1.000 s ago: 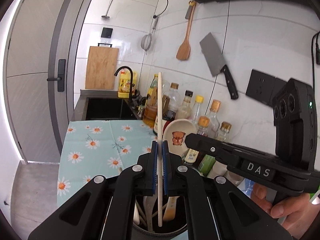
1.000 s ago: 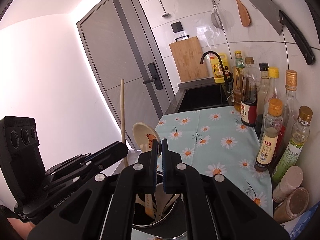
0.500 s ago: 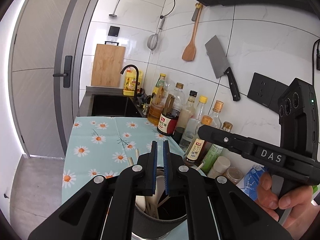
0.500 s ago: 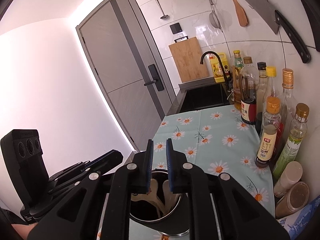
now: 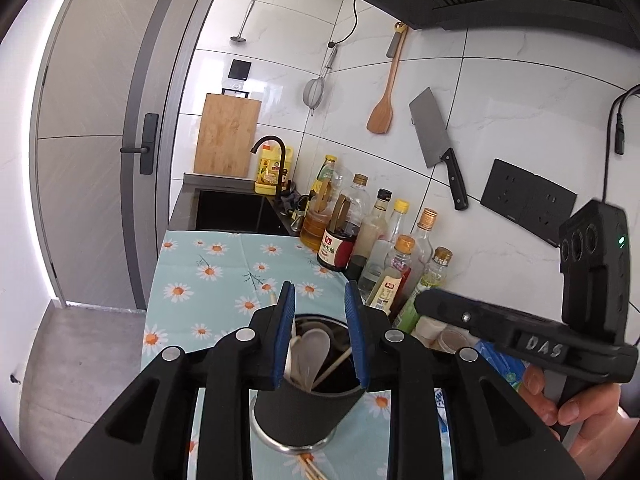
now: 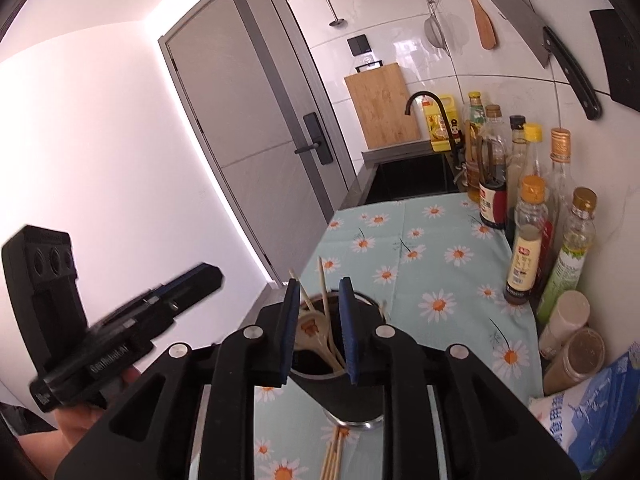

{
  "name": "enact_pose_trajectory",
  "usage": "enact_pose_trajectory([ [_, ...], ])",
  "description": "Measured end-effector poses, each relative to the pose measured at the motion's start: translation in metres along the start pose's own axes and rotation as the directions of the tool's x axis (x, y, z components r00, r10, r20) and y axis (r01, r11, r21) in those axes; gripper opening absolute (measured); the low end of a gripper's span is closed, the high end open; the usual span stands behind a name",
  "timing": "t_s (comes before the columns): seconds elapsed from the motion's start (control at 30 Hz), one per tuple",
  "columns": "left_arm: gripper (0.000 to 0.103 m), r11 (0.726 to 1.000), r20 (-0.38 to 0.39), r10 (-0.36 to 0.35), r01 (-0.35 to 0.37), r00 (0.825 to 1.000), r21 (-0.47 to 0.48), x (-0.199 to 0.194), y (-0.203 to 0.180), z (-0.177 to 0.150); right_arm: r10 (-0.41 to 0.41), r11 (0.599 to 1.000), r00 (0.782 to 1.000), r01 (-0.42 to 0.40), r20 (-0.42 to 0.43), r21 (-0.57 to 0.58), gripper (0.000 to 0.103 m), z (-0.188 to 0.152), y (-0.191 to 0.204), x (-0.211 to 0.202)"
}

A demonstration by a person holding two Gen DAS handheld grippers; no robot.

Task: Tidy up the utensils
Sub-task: 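Move both tools back down to the remaining chopsticks beside the holder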

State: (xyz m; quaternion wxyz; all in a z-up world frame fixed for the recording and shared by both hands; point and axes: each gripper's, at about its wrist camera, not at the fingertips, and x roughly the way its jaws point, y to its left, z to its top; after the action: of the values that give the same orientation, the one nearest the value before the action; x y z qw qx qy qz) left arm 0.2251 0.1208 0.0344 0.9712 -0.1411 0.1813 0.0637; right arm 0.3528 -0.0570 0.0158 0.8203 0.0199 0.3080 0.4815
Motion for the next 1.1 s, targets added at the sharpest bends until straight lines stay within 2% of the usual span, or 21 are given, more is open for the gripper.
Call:
enact_pose_trajectory([
  [0.13, 0.025, 1.000, -0.023, -0.001, 0.001, 1.000, -0.003, -0.014, 0.001, -0.008, -0.017, 1.000, 0.998, 0.017, -0.053, -0.003, 0.022, -0.016, -0.003, -0.007],
  [0.23, 0.032, 1.000, -0.058, -0.001, 0.001, 0.998, -0.001, -0.024, 0.003, -0.019, -0.039, 0.999, 0.993, 0.041, -0.114, 0.018, 0.022, -0.031, -0.009, -0.008],
  [0.33, 0.032, 1.000, -0.112, 0.008, -0.010, 0.994, -0.018, -0.029, 0.008, -0.032, 0.003, 0.998, 0.982, 0.008, -0.191, 0.058, 0.022, -0.046, -0.014, -0.005],
  [0.47, 0.032, 0.999, -0.164, 0.012, -0.017, 0.986, -0.028, -0.033, 0.013, -0.052, -0.001, 0.999, 0.967, 0.009, -0.256, 0.032, 0.022, -0.065, -0.011, 0.001],
  [0.63, 0.032, 0.997, -0.230, 0.010, -0.027, 0.973, -0.073, -0.034, 0.020, -0.080, -0.012, 0.999, 0.935, 0.025, -0.355, 0.031, 0.023, -0.088, -0.011, 0.016],
  [0.73, 0.032, 0.995, -0.279, -0.001, -0.028, 0.960, -0.099, -0.034, 0.022, -0.099, -0.007, 0.999, 0.888, 0.028, -0.461, 0.039, 0.022, -0.104, -0.012, 0.033],
  [0.8, 0.032, 0.993, -0.309, -0.004, -0.033, 0.951, -0.115, -0.033, 0.025, -0.112, -0.018, 0.999, 0.847, 0.042, -0.532, 0.032, 0.022, -0.116, -0.013, 0.046],
  [0.97, 0.032, 0.986, -0.364, 0.003, -0.064, 0.931, -0.156, -0.031, 0.034, -0.140, -0.024, 0.999, 0.766, 0.045, -0.643, 0.016, 0.022, -0.140, -0.007, 0.069],
  [1.1, 0.032, 0.978, -0.404, 0.009, -0.092, 0.915, -0.188, -0.031, 0.044, -0.159, -0.025, 0.998, 0.687, 0.056, -0.726, 0.019, 0.022, -0.158, -0.003, 0.092],
])
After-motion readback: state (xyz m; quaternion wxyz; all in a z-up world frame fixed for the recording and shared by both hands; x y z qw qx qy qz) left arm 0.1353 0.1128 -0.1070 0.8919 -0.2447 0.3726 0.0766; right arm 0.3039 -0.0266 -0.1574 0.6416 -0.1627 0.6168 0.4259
